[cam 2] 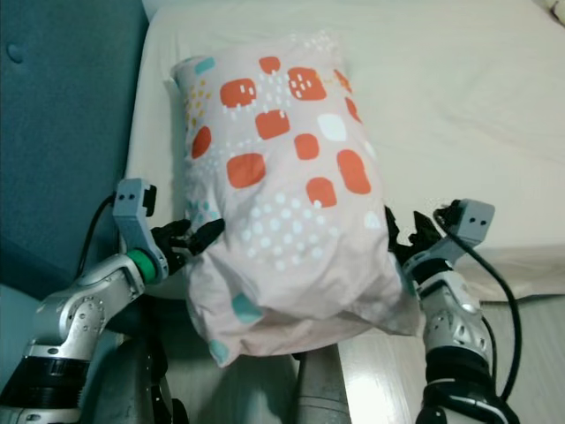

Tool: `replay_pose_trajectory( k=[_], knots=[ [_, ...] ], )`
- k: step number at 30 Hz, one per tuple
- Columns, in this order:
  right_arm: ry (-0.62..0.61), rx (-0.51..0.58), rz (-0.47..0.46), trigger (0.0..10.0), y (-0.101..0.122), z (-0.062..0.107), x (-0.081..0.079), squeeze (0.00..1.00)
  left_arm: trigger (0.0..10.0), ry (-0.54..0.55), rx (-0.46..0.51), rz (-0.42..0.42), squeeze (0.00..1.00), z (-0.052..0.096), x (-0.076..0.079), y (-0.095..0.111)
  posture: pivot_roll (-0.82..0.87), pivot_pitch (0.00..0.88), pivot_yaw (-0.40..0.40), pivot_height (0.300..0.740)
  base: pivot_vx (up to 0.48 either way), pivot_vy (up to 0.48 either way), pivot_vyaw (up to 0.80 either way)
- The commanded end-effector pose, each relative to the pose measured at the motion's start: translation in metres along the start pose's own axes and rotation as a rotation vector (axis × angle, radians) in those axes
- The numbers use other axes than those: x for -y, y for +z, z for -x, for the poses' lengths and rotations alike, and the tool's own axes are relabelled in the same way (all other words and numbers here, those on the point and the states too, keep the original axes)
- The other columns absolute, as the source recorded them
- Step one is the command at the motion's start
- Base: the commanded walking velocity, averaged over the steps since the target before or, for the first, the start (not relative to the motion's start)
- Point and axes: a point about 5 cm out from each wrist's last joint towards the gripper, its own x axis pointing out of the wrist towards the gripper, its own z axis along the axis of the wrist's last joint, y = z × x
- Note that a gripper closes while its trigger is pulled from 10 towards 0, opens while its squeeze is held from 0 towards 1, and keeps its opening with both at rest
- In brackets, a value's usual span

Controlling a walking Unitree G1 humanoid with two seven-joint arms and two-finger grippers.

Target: Clean up the room

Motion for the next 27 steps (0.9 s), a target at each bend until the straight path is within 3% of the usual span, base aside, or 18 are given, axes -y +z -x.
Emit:
replay_pose_trajectory(
  k=[1, 4, 6, 8, 12, 13, 14, 15, 16, 17, 21, 23, 24, 25, 27],
  knots=[
    [0.023, -0.1, -0.093, 10.0, -0.027, 0.002, -0.002, 0.0, 10.0, -0.054, -0.042, 0.054, 0.0, 0.006, 0.004, -0.007, -0.05, 0.221, 0.088, 0.565, 0.0, 0.0, 0.0],
    [0.063, -0.142, -0.116, 10.0, -0.035, 0.002, -0.006, 0.0, 10.0, -0.115, -0.06, 0.127, 0.0, 0.009, 0.01, -0.006, -0.04, 0.222, 0.089, 0.565, 0.0, 0.0, 0.0],
    [0.088, -0.178, -0.147, 10.0, -0.043, 0.002, -0.008, 0.0, 10.0, -0.194, -0.084, 0.278, 0.0, 0.01, 0.019, -0.005, -0.04, 0.222, 0.089, 0.565, 0.0, 0.0, 0.0],
    [0.093, -0.185, -0.156, 10.0, -0.045, 0.002, -0.008, 0.0, 10.0, -0.215, -0.09, 0.312, 0.0, 0.011, 0.022, -0.005, -0.04, 0.222, 0.089, 0.565, 0.0, 0.0, 0.0],
    [0.137, -0.205, -0.21, 10.0, -0.049, 0.003, -0.011, 0.0, 10.0, -0.304, -0.14, 0.402, 0.0, 0.0, 0.046, -0.014, -0.05, 0.221, 0.083, 0.565, 0.0, 0.0, 0.0],
    [0.142, -0.213, -0.216, 7.3, -0.05, 0.003, -0.011, 0.0, 10.0, -0.318, -0.15, 0.403, 0.0, -0.006, 0.055, -0.017, -0.05, 0.219, 0.079, 0.565, 0.0, 0.0, 0.0],
    [0.144, -0.218, -0.22, 6.6, -0.05, 0.003, -0.011, 0.0, 10.0, -0.324, -0.16, 0.396, 0.0, -0.011, 0.062, -0.019, -0.05, 0.219, 0.079, 0.565, 0.0, 0.0, 0.0],
    [0.144, -0.218, -0.22, 6.6, -0.05, 0.003, -0.011, 0.0, 10.0, -0.324, -0.16, 0.396, 0.0, -0.011, 0.062, -0.019, -0.05, 0.219, 0.079, 0.565, 0.0, 0.0, 0.0],
    [0.143, -0.22, -0.222, 5.3, -0.05, 0.002, -0.011, 0.0, 10.0, -0.327, -0.166, 0.386, 0.0, -0.015, 0.067, -0.021, -0.06, 0.218, 0.079, 0.565, 0.0, 0.0, 0.0],
    [0.14, -0.22, -0.227, 4.5, -0.05, 0.002, -0.011, 0.0, 10.0, -0.309, -0.176, 0.339, 0.0, -0.021, 0.073, -0.025, -0.06, 0.216, 0.074, 0.565, 0.0, 0.0, 0.0],
    [0.133, -0.216, -0.238, 4.5, -0.049, 0.0, -0.011, 0.0, 10.0, -0.274, -0.178, 0.254, 0.0, -0.032, 0.081, -0.03, -0.07, 0.214, 0.073, 0.565, 0.0, 0.0, 0.0],
    [0.124, -0.211, -0.245, 2.4, -0.048, -0.001, -0.011, 0.0, 9.8, -0.215, -0.166, 0.117, 0.0, -0.042, 0.085, -0.035, -0.08, 0.213, 0.071, 0.565, 0.0, 0.0, 0.0],
    [0.122, -0.212, -0.247, 0.9, -0.048, -0.002, -0.011, 0.0, 5.3, -0.181, -0.156, 0.056, 0.0, -0.046, 0.085, -0.036, -0.09, 0.211, 0.07, 0.565, 0.0, 0.0, 0.0],
    [0.12, -0.213, -0.248, 0.7, -0.048, -0.002, -0.011, 0.0, 3.9, -0.157, -0.148, 0.015, 0.0, -0.049, 0.085, -0.037, -0.09, 0.212, 0.07, 0.565, 0.0, 0.0, 0.0],
    [0.12, -0.214, -0.248, 0.7, -0.048, -0.002, -0.011, 0.0, 3.9, -0.144, -0.143, -0.002, 0.0, -0.05, 0.085, -0.037, -0.09, 0.212, 0.07, 0.565, 0.0, 0.0, 0.0]
  ],
)
